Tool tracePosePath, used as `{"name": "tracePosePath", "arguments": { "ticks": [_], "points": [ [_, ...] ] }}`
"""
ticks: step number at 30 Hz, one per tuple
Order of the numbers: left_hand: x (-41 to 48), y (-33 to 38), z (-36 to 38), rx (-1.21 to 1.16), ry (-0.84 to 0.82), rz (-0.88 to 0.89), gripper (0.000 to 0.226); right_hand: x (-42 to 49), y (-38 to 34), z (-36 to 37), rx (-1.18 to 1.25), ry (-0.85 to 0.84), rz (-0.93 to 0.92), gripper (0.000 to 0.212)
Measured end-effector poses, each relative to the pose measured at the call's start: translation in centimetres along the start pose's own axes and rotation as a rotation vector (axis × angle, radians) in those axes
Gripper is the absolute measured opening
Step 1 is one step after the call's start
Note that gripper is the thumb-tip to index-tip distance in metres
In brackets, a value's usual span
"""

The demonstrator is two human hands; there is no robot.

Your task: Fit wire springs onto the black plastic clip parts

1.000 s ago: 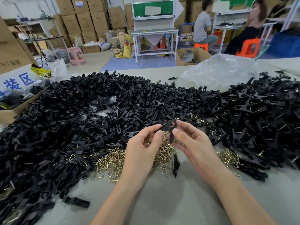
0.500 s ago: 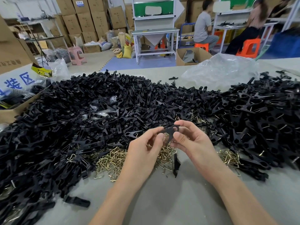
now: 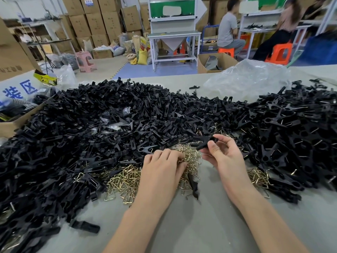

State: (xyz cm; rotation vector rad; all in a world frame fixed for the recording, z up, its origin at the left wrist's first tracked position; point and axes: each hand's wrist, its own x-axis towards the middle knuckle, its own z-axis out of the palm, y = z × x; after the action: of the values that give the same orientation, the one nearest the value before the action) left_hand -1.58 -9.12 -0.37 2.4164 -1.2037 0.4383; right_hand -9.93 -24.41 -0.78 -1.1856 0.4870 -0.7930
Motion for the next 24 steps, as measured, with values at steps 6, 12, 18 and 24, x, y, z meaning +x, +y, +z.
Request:
{"name": "tracePosePath", "arguments": {
  "ticks": [6, 12, 18, 24],
  "points": [
    [-0.15, 0.08, -0.31, -0.342, 0.113, -0.129, 0.024, -0.06, -0.26, 0.11, -0.029, -0.021, -0.003, 0.018],
    [-0.09, 0.47, -0.61, -0.436, 0.082, -0.131, 0.033, -0.08, -0.32, 0.13, -0.016, -0.021, -0.001, 0.017],
    [-0.13, 0.57, -0.66, -0.351, 0.118, -0.082, 0.027, -0.07, -0.41, 0.15, -0.002, -0.016, 0.010, 0.018],
    [0.03, -0.07, -0.23, -0.518, 0.101, -0.201, 0.025, -0.05, -0.53, 0.22, -0.010, -0.019, 0.019, 0.018]
  ]
}}
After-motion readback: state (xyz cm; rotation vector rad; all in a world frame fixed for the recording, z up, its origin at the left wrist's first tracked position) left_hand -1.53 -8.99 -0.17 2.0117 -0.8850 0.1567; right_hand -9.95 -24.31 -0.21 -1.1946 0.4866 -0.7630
